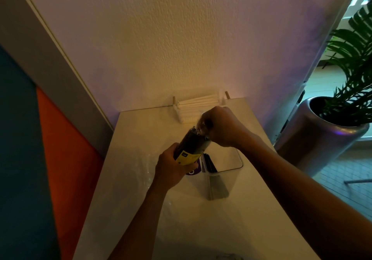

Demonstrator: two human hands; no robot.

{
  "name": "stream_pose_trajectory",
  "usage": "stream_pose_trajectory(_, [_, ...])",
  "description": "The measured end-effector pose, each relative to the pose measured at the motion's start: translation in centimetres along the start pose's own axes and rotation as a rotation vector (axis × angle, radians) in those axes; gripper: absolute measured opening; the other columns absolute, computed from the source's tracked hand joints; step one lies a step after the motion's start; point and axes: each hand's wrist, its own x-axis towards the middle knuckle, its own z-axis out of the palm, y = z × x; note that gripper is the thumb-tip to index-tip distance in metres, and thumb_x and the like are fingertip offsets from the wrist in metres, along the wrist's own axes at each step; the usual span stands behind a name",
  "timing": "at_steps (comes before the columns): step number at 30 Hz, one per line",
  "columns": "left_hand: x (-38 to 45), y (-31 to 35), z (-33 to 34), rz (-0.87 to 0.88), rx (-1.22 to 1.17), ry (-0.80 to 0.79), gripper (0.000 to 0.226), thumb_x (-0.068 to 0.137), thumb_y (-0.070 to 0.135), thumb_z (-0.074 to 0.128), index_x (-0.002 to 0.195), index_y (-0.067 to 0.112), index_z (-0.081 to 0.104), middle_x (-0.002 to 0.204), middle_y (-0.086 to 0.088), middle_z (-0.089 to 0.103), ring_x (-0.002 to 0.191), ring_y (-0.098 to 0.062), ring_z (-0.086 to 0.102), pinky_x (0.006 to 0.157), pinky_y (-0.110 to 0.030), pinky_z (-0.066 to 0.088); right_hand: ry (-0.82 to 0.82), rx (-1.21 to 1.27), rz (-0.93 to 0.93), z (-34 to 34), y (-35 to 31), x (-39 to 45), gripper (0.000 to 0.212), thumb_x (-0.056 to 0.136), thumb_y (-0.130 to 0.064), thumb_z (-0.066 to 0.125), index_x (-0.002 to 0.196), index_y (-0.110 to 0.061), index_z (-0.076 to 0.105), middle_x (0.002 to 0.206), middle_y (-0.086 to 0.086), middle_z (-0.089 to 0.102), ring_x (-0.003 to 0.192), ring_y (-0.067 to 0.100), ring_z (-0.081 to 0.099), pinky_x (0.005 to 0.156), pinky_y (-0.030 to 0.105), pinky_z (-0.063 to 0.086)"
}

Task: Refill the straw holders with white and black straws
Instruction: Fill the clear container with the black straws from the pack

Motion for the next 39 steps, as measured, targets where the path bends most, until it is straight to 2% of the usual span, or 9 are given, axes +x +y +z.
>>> stream_pose_trajectory(5, [0.1,0.0,0.1,0.003,0.019,0.014,0.050,0.060,0.028,0.091,0.102,0.019,0.065,0.088,0.007,0.072,0.079,-0.010,0.069,0.068,-0.038,0.061,0.045,0.046,0.013,0.0,0.1,-0.3,0.017,0.085,-0.003,0.068,0.098,-0.014,0.071,0.086,-0.007,0.059,0.079,0.006,0.057,0.059,0.010,0.040])
stream_pose_trajectory(12, [0.2,-0.1,0.3,0.008,0.022,0.011,0.050,0.062,0.026,0.090,0.104,0.022,0.063,0.093,0.008,0.072,0.083,-0.009,0.069,0.071,-0.034,0.061,0.112,0.025,0.006,0.0,0.6,-0.3,0.017,0.086,-0.001,0.066,0.096,-0.015,0.070,0.089,-0.004,0.059,0.085,0.012,0.059,0.060,0.009,0.039])
stream_pose_trajectory(15, [0.2,-0.3,0.2,0.002,0.019,0.007,0.053,0.061,0.028,0.090,0.107,0.019,0.064,0.094,0.007,0.072,0.083,-0.010,0.069,0.073,-0.036,0.061,0.075,0.114,0.014,0.0,0.8,-0.3,0.014,0.089,-0.007,0.065,0.099,-0.016,0.068,0.098,-0.002,0.065,0.092,0.012,0.060,0.069,0.013,0.045])
stream_pose_trajectory(18, [0.2,-0.3,0.3,0.001,0.027,0.005,0.056,0.062,0.029,0.090,0.110,0.019,0.063,0.097,0.007,0.072,0.085,-0.009,0.069,0.074,-0.036,0.061,0.012,0.133,0.011,0.2,0.9,-0.3,0.022,0.088,-0.012,0.067,0.109,-0.017,0.070,0.109,0.002,0.069,0.100,0.015,0.062,0.082,0.025,0.053])
stream_pose_trajectory(24, [0.1,-0.4,0.4,0.012,0.029,-0.009,0.053,0.062,0.028,0.090,0.107,0.025,0.063,0.095,0.009,0.072,0.085,-0.008,0.069,0.073,-0.034,0.061,0.039,0.081,0.018,0.1,1.0,-0.6,0.016,0.088,-0.015,0.069,0.104,-0.017,0.073,0.086,-0.008,0.061,0.081,0.006,0.058,0.062,0.010,0.040])
stream_pose_trajectory(27, [0.1,-0.1,0.4,0.019,0.025,-0.004,0.054,0.062,0.030,0.090,0.107,0.023,0.062,0.095,0.009,0.072,0.085,-0.009,0.069,0.072,-0.031,0.061,0.080,0.051,0.002,0.0,0.9,-0.6,0.019,0.088,-0.009,0.070,0.104,-0.017,0.073,0.094,-0.003,0.068,0.090,0.011,0.063,0.069,0.013,0.045])
stream_pose_trajectory(29, [0.1,-0.2,0.3,0.011,0.004,-0.003,0.057,0.059,0.032,0.090,0.109,0.021,0.064,0.096,0.007,0.072,0.085,-0.011,0.069,0.072,-0.035,0.061,0.119,0.034,-0.006,-0.2,0.8,-0.6,0.023,0.087,-0.004,0.068,0.106,-0.017,0.073,0.100,0.001,0.071,0.092,0.012,0.064,0.073,0.015,0.047])
stream_pose_trajectory(32, [0.1,-0.3,0.4,-0.001,-0.005,-0.004,0.058,0.060,0.030,0.090,0.110,0.021,0.064,0.098,0.005,0.073,0.086,-0.012,0.069,0.074,-0.041,0.061,0.154,0.016,-0.015,-0.6,0.7,-0.6,0.023,0.089,-0.002,0.065,0.107,-0.014,0.073,0.102,0.003,0.073,0.087,0.007,0.060,0.071,0.010,0.041])
stream_pose_trajectory(39, [0.2,-0.5,0.5,-0.007,-0.004,-0.013,0.057,0.060,0.026,0.091,0.110,0.017,0.065,0.097,0.003,0.073,0.087,-0.015,0.070,0.075,-0.044,0.060,0.183,0.081,-0.006,-1.0,0.8,-0.9,0.017,0.090,-0.007,0.065,0.104,-0.013,0.074,0.099,0.003,0.073,0.084,0.006,0.060,0.074,0.012,0.043])
